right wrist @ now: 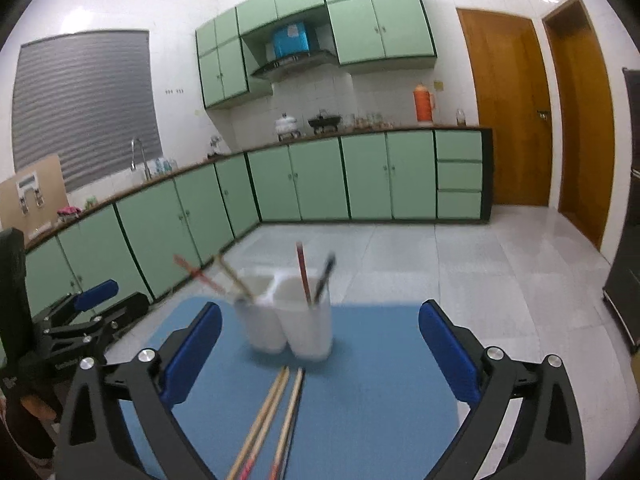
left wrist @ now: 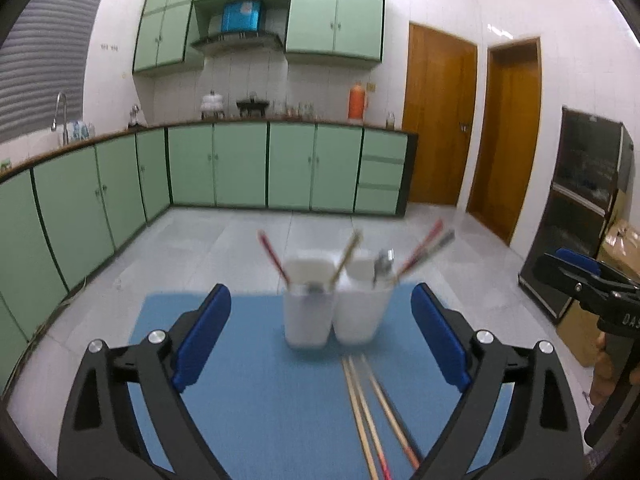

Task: Organize utensils
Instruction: 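Move both open tools back down over the remaining chopsticks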

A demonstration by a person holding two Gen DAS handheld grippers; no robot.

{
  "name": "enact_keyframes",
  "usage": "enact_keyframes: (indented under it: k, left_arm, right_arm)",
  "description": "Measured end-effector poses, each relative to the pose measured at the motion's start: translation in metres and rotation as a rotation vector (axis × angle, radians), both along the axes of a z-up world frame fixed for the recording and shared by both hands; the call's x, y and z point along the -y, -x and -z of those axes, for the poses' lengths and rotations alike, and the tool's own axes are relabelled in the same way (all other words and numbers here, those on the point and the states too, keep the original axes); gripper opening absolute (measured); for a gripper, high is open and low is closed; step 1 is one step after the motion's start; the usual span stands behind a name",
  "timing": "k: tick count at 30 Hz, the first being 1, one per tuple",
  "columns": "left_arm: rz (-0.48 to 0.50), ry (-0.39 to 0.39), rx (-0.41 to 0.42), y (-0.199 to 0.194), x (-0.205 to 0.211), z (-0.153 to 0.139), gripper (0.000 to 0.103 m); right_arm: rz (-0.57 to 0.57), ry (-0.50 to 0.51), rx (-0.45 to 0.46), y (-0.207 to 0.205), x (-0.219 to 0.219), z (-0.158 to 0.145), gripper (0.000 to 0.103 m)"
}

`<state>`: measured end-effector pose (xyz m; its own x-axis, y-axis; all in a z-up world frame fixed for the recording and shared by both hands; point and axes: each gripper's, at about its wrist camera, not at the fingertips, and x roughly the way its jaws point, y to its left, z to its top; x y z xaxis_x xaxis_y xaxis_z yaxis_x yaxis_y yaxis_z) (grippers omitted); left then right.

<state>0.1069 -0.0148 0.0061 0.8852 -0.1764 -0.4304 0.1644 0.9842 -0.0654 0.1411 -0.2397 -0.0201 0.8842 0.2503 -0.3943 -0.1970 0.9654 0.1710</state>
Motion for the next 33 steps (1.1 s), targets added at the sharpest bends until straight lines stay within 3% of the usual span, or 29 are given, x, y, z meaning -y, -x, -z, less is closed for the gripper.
enact_keyframes:
  k: [7,12,16,20,23,29,33]
  left_arm:
    - [0.028,-0.054,-0.153,0.027,0.002,0.057,0.089]
    - [0.040,-0.077,-0.253,0.045,0.002,0.093,0.089]
    - [0.036,-0.082,-0.316,0.054,0.003,0.117,0.088]
    - [0.032,-0.076,-0.372,0.060,0.002,0.134,0.079]
    - [0.033,-0.071,-0.395,0.061,0.005,0.139,0.079]
    - [0.031,-0.081,-0.425,0.064,0.007,0.150,0.078]
    - [0.028,-0.078,-0.443,0.066,0.006,0.158,0.078]
  right_arm:
    - [-0.009,0.010,-0.144,0.030,-0.004,0.061,0.096]
    - [-0.027,0.012,-0.229,0.047,-0.010,0.093,0.090]
    - [-0.040,0.032,-0.293,0.055,-0.017,0.114,0.074]
    - [-0.062,0.052,-0.351,0.062,-0.026,0.132,0.055]
    - [-0.088,0.060,-0.386,0.064,-0.034,0.141,0.044]
    - [-0.137,0.096,-0.440,0.068,-0.053,0.161,0.029]
    - [-0.148,0.108,-0.464,0.072,-0.057,0.170,0.027]
